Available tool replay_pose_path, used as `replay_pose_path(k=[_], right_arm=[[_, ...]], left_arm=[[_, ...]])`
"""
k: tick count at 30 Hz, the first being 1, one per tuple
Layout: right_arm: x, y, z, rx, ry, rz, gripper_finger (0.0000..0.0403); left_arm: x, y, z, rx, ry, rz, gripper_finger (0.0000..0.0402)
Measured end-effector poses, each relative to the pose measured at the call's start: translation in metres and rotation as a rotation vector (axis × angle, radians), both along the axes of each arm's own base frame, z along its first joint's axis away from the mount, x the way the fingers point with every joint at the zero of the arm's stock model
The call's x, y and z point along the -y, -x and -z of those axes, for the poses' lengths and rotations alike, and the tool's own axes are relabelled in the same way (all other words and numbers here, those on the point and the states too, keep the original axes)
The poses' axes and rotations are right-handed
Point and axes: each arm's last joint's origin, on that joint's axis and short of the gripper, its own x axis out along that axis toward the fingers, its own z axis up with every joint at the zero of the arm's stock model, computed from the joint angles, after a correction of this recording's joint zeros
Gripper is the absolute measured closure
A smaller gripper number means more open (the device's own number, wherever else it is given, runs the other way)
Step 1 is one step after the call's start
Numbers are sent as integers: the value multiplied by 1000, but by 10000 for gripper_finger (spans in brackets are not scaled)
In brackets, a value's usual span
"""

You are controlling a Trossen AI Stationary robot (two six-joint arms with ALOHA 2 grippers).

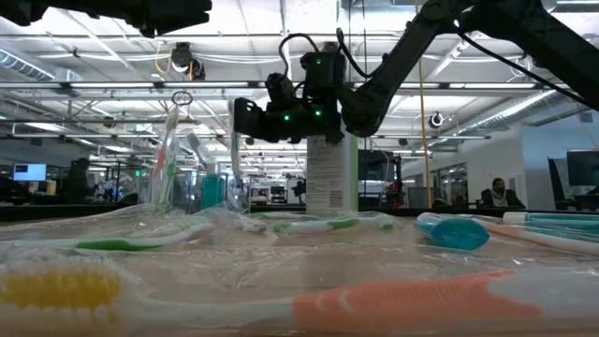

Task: Pick & Place toothbrushing station
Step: Put the blue toothbrush into the right of the transparent organizer

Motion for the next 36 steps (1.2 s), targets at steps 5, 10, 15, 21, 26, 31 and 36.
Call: replay_pose_path(k=[5,10,15,21,26,31,36], right_arm=[[-1,-1,9,-71,-55,-7,403],[-9,-3,16,-173,0,-18,403],[-20,-6,11,-165,81,-38,403],[-28,-8,17,-220,56,-54,399],[-24,-7,19,-240,50,-48,366],[-23,-6,21,-253,20,-47,326],[-24,-6,19,-266,22,-48,300]], left_arm=[[0,0,0,-1,1,0,156],[0,0,0,-1,2,0,156],[0,0,0,-1,2,0,156],[0,0,0,-1,2,0,156],[0,0,0,-1,1,0,156],[0,0,0,-2,1,0,156],[0,0,2,-23,1,0,156]])
